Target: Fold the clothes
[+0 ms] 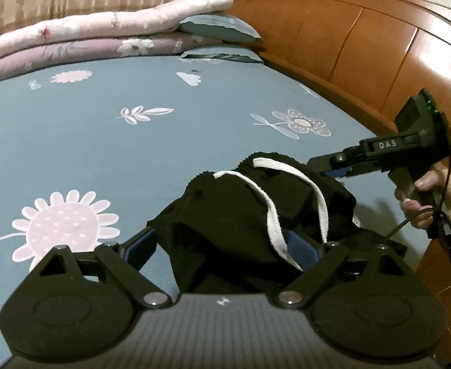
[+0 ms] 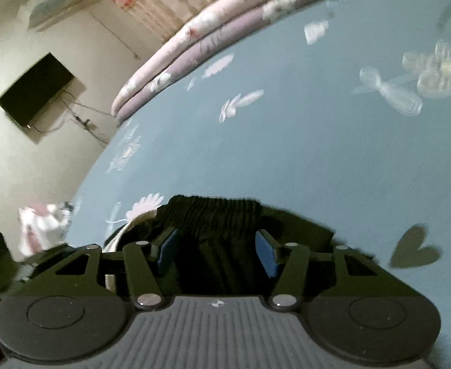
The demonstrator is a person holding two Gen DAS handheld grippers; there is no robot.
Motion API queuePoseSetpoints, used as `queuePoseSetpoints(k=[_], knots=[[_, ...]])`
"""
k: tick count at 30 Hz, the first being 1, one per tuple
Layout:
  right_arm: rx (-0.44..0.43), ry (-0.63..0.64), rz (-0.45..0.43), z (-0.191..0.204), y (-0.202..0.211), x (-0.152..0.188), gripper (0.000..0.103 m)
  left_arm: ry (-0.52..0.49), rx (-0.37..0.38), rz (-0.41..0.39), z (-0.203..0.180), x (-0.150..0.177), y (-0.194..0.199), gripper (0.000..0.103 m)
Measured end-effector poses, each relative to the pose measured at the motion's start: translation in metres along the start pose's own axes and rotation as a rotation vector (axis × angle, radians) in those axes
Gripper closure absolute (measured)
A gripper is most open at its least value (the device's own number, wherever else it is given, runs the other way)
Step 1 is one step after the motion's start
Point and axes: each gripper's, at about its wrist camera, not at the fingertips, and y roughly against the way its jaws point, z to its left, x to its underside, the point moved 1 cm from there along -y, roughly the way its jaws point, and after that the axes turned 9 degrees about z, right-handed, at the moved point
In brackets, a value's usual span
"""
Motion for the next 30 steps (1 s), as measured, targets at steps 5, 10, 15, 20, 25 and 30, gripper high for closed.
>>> queuePoseSetpoints(k=[5,10,15,20,25,30], knots=[[-0.029,-0.003,-0.012,0.002,0.001,0.005,0.052,0.002,0.007,0.022,0.001,0.003,-0.005,0.012],[-0.039,0.116,-0.047,0.026,0.015,0.012,0.055,-0.007,0.001,0.031,-0.003,0.005,-0.006,0.012],[-0.035,0.11,-0.011,0.023,0.001,0.008,0.037,-0.013,0.013,0.028,-0.006,0.007,-0.005,0.011],[-0.078,0.021,-0.015,0.003,-0.021,0.002,0.033,-0.024,0.012,0.03,-0.01,0.009,-0.002,0.011],[0.019,0.168,-0.055,0.035,-0.002,0.012,0.057,-0.029,0.009,0.026,-0.01,0.012,0.004,0.011],[0.21,0.356,-0.074,0.078,0.032,0.036,0.073,-0.029,0.025,0.018,-0.011,0.016,0.014,0.011]])
